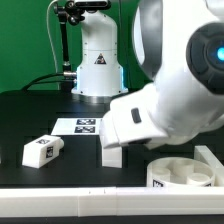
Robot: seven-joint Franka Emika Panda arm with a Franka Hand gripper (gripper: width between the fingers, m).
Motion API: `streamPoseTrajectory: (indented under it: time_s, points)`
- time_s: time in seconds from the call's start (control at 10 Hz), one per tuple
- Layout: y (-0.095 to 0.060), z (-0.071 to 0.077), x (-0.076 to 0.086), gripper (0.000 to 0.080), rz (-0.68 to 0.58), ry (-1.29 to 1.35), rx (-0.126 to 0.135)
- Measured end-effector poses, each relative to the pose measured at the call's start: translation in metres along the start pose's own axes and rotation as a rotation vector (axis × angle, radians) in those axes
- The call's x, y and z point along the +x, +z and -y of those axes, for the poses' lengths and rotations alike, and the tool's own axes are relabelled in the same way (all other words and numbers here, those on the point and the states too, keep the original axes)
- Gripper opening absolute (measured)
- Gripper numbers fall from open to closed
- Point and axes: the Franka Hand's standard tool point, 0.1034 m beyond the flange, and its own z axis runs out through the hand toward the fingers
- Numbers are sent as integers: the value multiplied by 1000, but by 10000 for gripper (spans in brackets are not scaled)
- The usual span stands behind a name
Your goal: Assemble stool
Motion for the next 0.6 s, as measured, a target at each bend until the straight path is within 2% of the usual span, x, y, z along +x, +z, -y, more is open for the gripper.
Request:
streamPoseTrajectory:
  time_s: [0.1, 0.2, 0.6]
  points:
    - [-15, 1, -9, 327, 0, 0, 11]
    - [-22, 1, -12, 327, 0, -5, 8]
    - [-27, 1, -3, 327, -59, -4, 3]
